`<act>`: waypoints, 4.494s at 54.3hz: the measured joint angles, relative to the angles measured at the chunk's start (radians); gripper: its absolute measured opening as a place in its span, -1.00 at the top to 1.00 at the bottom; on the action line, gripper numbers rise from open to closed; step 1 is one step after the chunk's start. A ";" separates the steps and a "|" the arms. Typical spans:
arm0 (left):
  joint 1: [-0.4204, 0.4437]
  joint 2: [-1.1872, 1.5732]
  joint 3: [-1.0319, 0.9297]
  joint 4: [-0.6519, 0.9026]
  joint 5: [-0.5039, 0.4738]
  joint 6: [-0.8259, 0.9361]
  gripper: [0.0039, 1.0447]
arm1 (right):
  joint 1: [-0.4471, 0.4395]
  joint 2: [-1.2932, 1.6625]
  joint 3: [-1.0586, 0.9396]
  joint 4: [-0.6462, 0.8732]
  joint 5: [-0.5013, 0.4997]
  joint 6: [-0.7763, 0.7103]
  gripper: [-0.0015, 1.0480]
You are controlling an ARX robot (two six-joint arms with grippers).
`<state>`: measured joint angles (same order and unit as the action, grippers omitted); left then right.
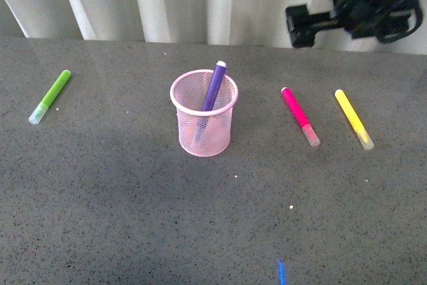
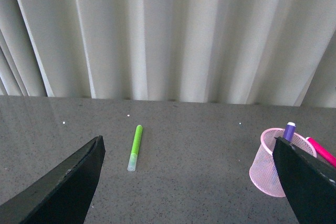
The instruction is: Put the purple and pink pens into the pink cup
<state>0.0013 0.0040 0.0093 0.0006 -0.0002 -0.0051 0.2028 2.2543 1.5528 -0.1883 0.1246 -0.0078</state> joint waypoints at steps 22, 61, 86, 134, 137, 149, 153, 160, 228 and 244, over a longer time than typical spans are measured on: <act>0.000 0.000 0.000 0.000 0.000 0.000 -0.88 | 0.035 0.084 -0.022 0.046 -0.042 0.098 -0.87; 0.000 0.000 0.000 0.000 0.000 0.000 -0.88 | 0.040 0.188 -0.023 0.102 -0.077 0.142 -0.87; 0.000 0.000 0.000 0.000 0.000 0.000 -0.88 | 0.020 0.196 -0.023 0.132 -0.071 0.142 0.31; 0.000 0.000 0.000 0.000 0.000 0.000 -0.88 | 0.043 -0.438 -0.590 1.117 -0.277 0.280 0.77; 0.000 0.000 0.000 0.000 0.000 0.000 -0.88 | 0.061 -0.444 -0.623 1.178 -0.277 0.277 0.77; 0.000 0.000 0.000 0.000 0.000 0.000 -0.88 | 0.153 -0.358 -0.653 1.252 -0.233 0.286 0.77; 0.000 0.000 0.000 0.000 0.000 0.000 -0.88 | 0.187 -0.326 -0.639 1.256 -0.218 0.288 0.77; 0.000 0.000 0.000 0.000 0.000 0.000 -0.88 | 0.261 -0.242 -0.551 1.243 -0.158 0.288 0.77; 0.000 0.000 0.000 0.000 0.000 0.000 -0.88 | 0.347 0.013 -0.430 1.228 -0.050 0.274 0.27; 0.000 0.000 0.000 0.000 0.000 0.000 -0.88 | 0.336 0.012 -0.431 1.228 -0.051 0.274 -0.60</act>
<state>0.0017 0.0040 0.0093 0.0006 -0.0002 -0.0048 0.5392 2.2665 1.1221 1.0397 0.0731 0.2665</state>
